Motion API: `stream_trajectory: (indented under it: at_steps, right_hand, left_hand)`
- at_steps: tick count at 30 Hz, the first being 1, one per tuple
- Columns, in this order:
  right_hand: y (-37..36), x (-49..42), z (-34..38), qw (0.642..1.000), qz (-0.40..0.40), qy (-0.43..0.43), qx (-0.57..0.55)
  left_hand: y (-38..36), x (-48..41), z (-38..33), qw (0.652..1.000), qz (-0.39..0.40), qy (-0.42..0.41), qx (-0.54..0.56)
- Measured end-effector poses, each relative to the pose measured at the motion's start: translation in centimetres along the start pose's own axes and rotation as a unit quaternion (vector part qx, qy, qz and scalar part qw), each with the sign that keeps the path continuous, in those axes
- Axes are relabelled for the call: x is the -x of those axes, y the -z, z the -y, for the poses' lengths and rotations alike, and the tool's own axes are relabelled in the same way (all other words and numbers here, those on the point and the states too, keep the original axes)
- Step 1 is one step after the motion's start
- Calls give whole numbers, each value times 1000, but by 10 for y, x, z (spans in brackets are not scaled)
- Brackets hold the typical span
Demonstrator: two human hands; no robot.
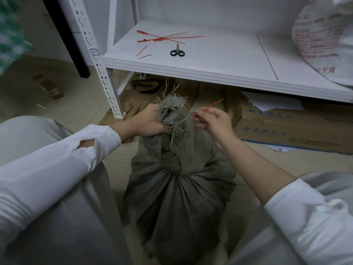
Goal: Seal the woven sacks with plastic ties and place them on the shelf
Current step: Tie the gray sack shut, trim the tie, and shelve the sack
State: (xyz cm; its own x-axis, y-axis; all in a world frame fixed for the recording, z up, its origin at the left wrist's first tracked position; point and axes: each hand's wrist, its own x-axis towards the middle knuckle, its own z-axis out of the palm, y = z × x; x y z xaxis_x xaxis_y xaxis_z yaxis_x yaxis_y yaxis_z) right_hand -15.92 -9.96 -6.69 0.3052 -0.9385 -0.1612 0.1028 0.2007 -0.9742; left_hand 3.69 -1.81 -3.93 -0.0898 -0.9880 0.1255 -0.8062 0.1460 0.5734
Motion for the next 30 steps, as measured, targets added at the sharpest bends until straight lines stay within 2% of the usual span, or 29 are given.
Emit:
stream_trajectory:
  at_steps: [4,9,12,15,16,22,25,28,30]
  right_hand:
    - [-18,13,-16,995,72,-6,70]
    - [-25,10,-19,994,74,12,75]
    - [-16,-2,-24,999,-1,-13,38]
    - [-1,-10,-33,988,-134,-11,72]
    - [2,-12,-37,985,-147,-10,92]
    - [-12,1,-57,991,-3,-24,131]
    - [-22,4,-57,996,-40,-13,79]
    - [-19,-4,-41,996,-73,-33,-39]
    - [-13,-10,-37,998,-52,-36,-23]
  left_hand:
    - [0,4,-3,1000,10,0,1]
    - [1,5,-5,999,16,10,44]
    - [3,4,-2,999,0,9,43]
    - [6,3,1,1000,-6,-2,27]
    - [7,3,0,1000,-7,-12,25]
    - [8,7,-6,997,-24,-42,65]
    - [7,7,-5,995,-24,-48,82]
    - [8,7,-4,995,-17,-46,84]
    - [9,6,-4,996,-2,-43,77]
